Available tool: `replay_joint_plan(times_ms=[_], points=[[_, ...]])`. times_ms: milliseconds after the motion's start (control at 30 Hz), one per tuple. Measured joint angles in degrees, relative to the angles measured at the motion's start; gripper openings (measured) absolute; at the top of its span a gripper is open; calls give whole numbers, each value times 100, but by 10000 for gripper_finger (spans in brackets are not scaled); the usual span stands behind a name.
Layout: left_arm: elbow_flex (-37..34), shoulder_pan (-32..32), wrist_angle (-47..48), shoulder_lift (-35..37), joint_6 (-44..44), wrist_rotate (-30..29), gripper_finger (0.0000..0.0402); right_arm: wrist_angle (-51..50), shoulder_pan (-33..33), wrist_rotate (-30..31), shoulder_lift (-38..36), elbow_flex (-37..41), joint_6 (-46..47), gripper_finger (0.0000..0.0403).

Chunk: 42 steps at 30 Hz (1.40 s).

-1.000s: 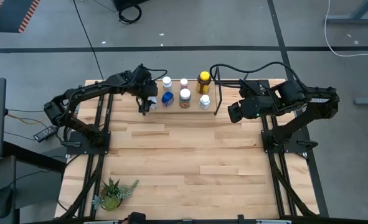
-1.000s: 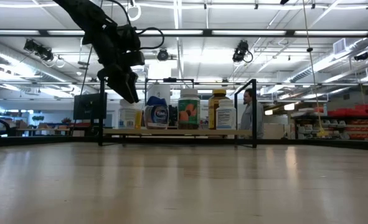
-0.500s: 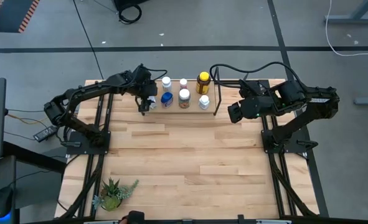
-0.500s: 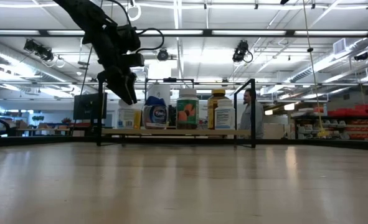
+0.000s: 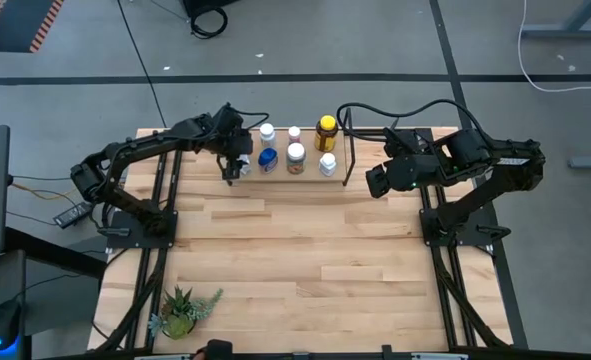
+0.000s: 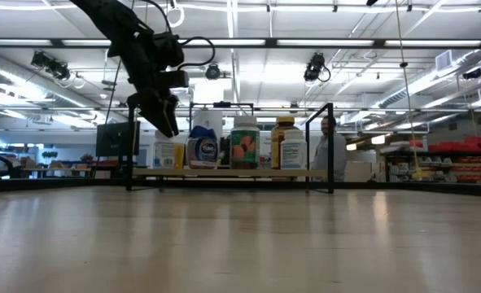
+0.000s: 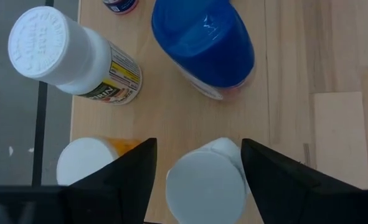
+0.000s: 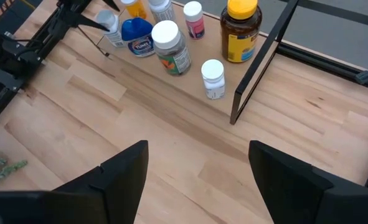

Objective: Pick and place medicine bottles onto shelf by color
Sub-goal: Put the white pill bottle on the shelf, then return to Home Position

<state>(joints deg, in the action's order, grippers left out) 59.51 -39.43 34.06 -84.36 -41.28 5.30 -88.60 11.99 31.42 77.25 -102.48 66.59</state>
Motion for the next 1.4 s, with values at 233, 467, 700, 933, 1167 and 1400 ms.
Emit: replay_joint_plan(times_ms=[233, 467, 700, 933, 1167, 1400], points=[[0, 43, 2, 0, 4, -36, 234, 2, 0, 0, 0, 0, 0, 282], [0, 59, -40, 0, 11, -131, 239, 4, 2, -167, 0, -1, 2, 282], [0, 184, -46, 0, 13, -275, 232, 7, 2, -195, 0, -2, 74, 282], [0, 357, -115, 0, 29, -275, 238, 5, 2, -292, 0, -2, 70, 282], [-2, 432, -126, 0, 135, -274, 234, 4, 2, -299, 0, -2, 48, 282], [-2, 432, -129, 0, 136, -273, 239, 7, 2, -313, 0, -2, 46, 282]])
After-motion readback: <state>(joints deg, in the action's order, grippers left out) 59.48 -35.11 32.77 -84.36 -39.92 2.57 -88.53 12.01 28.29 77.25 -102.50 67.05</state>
